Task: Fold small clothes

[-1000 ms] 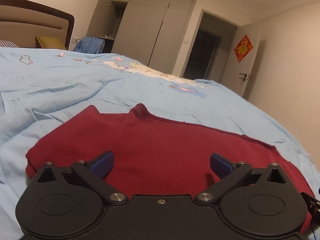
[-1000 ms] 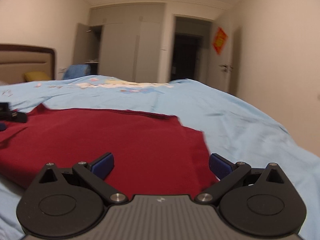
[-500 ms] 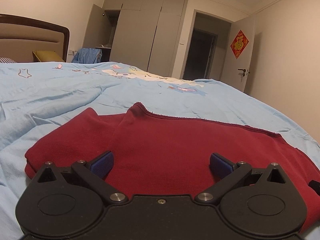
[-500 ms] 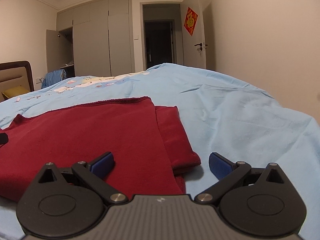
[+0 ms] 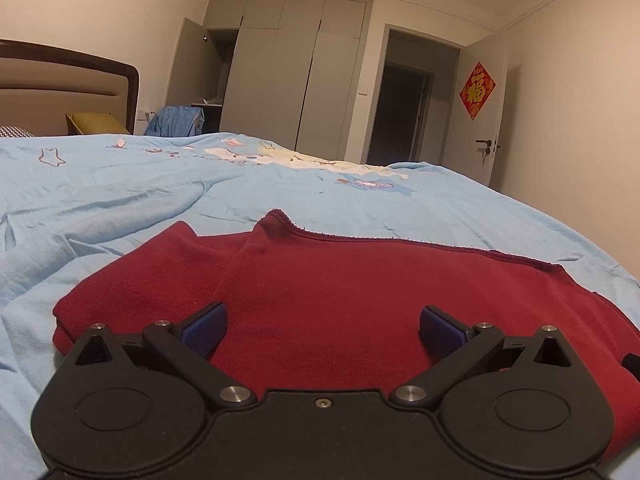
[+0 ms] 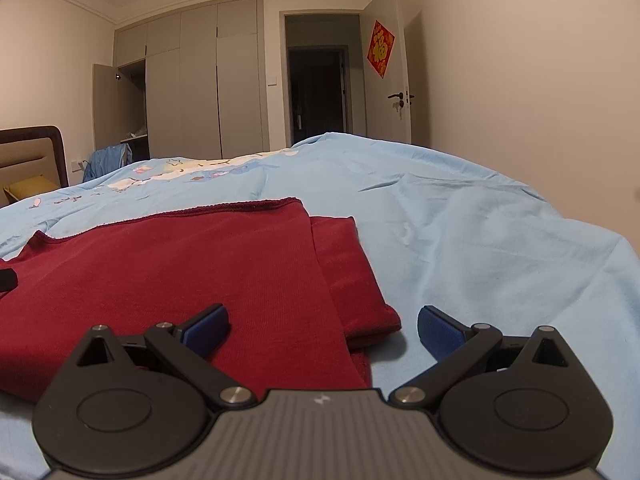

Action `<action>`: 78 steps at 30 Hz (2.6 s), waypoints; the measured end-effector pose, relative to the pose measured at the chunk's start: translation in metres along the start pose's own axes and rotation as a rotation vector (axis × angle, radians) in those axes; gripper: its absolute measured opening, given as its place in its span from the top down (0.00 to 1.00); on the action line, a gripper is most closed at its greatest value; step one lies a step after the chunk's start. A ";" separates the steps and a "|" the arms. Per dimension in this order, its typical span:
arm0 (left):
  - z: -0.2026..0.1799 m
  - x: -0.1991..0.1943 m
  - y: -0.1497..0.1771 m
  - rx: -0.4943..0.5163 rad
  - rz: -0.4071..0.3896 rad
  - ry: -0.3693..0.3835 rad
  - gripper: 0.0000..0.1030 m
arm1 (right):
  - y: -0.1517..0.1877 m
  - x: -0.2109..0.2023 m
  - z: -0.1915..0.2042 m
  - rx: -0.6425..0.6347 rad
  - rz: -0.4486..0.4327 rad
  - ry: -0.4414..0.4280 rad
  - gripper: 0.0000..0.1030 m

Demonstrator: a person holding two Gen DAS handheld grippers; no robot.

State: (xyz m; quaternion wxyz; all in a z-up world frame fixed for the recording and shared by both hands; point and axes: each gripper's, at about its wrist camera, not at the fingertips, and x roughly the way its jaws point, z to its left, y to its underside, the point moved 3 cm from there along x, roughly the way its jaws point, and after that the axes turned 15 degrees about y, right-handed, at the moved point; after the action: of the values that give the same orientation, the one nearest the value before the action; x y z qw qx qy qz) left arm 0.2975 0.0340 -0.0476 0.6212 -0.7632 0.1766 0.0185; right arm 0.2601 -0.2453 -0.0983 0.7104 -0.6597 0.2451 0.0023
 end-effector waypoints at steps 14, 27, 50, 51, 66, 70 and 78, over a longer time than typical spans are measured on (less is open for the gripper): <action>-0.016 -0.071 -0.015 -0.139 0.006 -0.110 0.01 | 0.001 -0.003 -0.001 0.007 -0.007 -0.002 0.00; 0.005 -0.086 0.015 -0.269 0.081 -0.088 0.01 | 0.001 -0.003 -0.001 0.010 -0.007 -0.005 0.00; 0.057 -0.056 -0.010 -0.560 0.023 -0.093 0.42 | 0.001 -0.002 -0.002 0.009 -0.008 -0.003 0.00; 0.057 -0.054 -0.011 -0.558 0.035 -0.108 0.46 | 0.001 -0.003 -0.002 0.009 -0.008 -0.003 0.00; 0.064 -0.050 -0.016 -0.579 0.083 -0.136 0.56 | -0.001 -0.054 0.032 -0.178 -0.248 -0.059 0.00; 0.061 -0.046 -0.024 -0.535 0.107 -0.180 0.71 | 0.002 -0.052 0.034 -0.180 -0.242 -0.060 0.00; 0.031 -0.043 -0.047 -0.352 0.104 -0.196 0.80 | 0.004 -0.051 0.027 -0.149 -0.243 -0.064 0.00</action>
State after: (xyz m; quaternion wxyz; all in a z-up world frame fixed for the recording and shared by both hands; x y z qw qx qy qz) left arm 0.2771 0.0819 0.0006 0.4907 -0.8444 0.1485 0.1554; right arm 0.2228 -0.2035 -0.0841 0.6620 -0.7350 0.1397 -0.0445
